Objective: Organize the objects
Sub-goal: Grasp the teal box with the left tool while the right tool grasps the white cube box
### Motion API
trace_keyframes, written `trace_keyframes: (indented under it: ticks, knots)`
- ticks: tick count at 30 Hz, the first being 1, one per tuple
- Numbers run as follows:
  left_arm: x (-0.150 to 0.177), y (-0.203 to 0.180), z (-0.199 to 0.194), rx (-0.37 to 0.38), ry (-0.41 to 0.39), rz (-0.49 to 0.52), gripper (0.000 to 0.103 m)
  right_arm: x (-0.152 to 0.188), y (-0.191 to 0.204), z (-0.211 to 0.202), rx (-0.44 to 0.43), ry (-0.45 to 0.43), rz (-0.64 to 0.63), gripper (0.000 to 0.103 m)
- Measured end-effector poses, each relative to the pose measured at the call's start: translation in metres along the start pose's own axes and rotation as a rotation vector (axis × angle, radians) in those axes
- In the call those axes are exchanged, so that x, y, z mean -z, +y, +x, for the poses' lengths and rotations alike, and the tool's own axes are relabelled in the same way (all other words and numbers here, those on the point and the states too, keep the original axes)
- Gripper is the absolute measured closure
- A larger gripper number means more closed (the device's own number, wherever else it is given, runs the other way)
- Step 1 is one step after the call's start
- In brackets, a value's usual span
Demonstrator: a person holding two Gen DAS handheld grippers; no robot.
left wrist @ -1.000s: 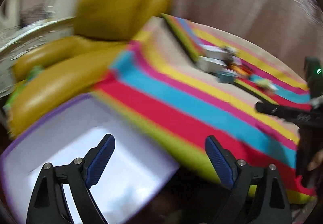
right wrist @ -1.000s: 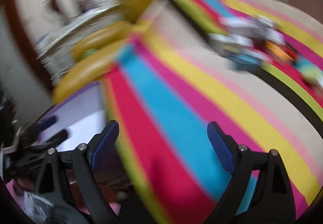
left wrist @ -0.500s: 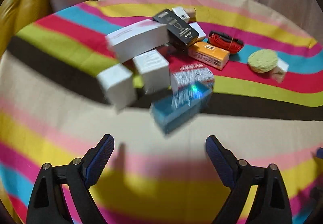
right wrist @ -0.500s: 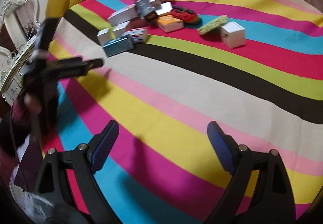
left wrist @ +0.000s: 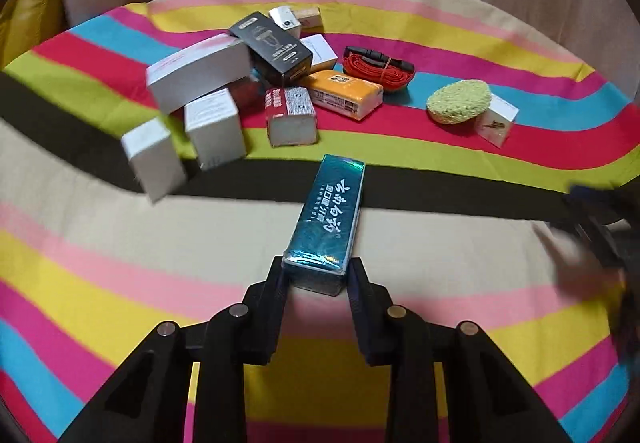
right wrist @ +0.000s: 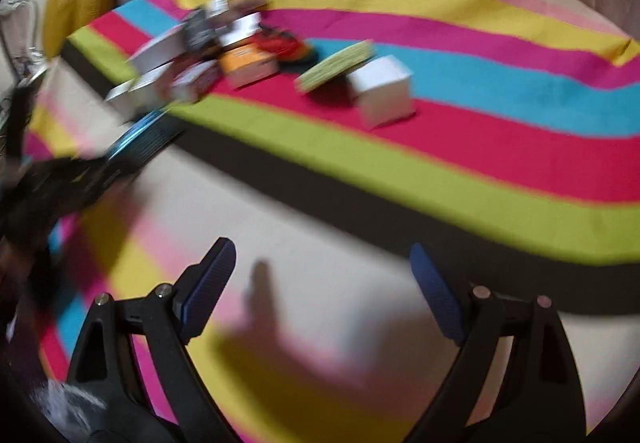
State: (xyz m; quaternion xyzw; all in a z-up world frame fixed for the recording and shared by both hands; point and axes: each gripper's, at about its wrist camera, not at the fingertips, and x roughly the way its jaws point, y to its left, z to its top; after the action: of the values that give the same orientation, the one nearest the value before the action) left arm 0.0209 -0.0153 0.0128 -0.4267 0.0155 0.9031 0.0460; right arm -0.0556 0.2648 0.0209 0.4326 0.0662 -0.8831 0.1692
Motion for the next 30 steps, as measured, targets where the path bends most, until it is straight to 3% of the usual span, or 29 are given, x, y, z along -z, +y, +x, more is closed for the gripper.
trace_keyframes:
  ticks: [6, 9, 10, 11, 13, 14, 17, 21, 26, 30]
  knots:
    - [-0.003, 0.001, 0.003, 0.024, -0.001, -0.032, 0.065, -0.056, -0.02, 0.057, 0.074, 0.042, -0.062, 0.012]
    - [-0.005, -0.011, 0.008, -0.031, 0.012, 0.019, 0.043, -0.074, -0.023, 0.072, 0.044, 0.034, -0.057, 0.012]
    - [-0.006, -0.009, 0.01, -0.064, 0.016, -0.002, 0.027, -0.077, -0.023, 0.075, 0.037, 0.032, -0.057, 0.012]
    - [-0.006, -0.005, 0.011, -0.067, 0.023, -0.025, 0.02, -0.08, -0.023, 0.078, 0.022, 0.025, -0.057, 0.012]
    - [-0.008, 0.006, 0.012, -0.045, 0.022, -0.088, 0.02, -0.08, -0.022, 0.073, 0.009, 0.011, -0.062, 0.033]
    - [-0.008, 0.008, 0.011, -0.048, 0.02, -0.096, 0.02, -0.079, -0.021, 0.068, 0.006, 0.011, -0.057, 0.056]
    - [-0.008, 0.004, 0.013, -0.07, 0.027, -0.08, 0.02, -0.062, -0.014, 0.049, -0.047, 0.038, -0.044, 0.058]
    - [-0.008, 0.004, 0.015, -0.072, 0.028, -0.079, 0.02, -0.013, 0.014, 0.01, -0.117, 0.021, -0.086, 0.058]
    - [-0.01, 0.003, 0.016, -0.08, 0.033, -0.077, 0.018, 0.039, 0.049, -0.028, -0.111, -0.022, -0.149, 0.058]
    - [-0.016, -0.003, 0.019, -0.122, 0.034, -0.051, 0.017, 0.045, 0.061, -0.029, -0.067, -0.03, -0.197, 0.058]
